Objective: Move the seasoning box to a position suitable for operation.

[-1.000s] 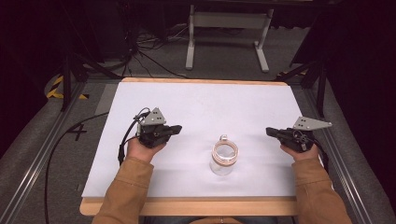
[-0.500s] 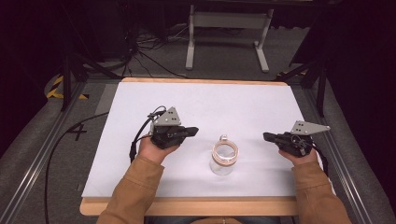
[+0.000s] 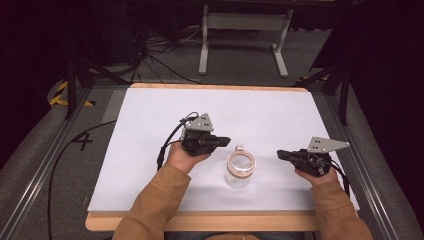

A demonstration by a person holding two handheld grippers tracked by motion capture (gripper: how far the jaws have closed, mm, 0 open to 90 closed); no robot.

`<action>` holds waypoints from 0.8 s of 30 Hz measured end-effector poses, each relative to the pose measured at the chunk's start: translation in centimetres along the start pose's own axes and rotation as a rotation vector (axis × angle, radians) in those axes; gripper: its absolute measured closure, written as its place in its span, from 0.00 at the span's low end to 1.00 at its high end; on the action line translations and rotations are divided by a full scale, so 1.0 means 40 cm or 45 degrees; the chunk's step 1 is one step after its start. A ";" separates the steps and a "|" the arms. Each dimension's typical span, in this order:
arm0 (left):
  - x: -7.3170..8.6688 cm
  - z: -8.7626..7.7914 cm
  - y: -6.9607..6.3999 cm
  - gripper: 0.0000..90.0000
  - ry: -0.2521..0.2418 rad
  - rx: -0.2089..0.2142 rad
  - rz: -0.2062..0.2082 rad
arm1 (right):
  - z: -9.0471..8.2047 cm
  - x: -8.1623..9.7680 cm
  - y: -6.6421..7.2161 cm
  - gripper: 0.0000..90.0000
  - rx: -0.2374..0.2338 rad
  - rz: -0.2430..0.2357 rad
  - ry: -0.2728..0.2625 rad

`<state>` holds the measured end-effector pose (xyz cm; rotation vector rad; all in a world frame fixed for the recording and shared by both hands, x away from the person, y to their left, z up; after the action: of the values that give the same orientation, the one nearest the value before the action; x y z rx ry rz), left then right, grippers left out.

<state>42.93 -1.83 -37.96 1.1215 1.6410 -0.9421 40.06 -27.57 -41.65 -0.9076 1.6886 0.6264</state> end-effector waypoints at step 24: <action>0.036 0.103 0.025 1.00 -0.067 0.101 -0.115 | 0.005 0.012 0.062 0.99 -0.096 0.042 -0.017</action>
<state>44.69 -4.94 -40.64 1.0735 1.6350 -1.0950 38.08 -26.14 -42.25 -0.9287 1.6801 0.7208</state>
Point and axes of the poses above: each handheld gripper's, and its own axes: z roughly forward along the jaws, x roughly out of its underside, y roughly to its left, the point moved 7 cm from there along z, roughly forward along the jaws, and after that the axes turned 11 degrees about -y, right-handed, at the moved point
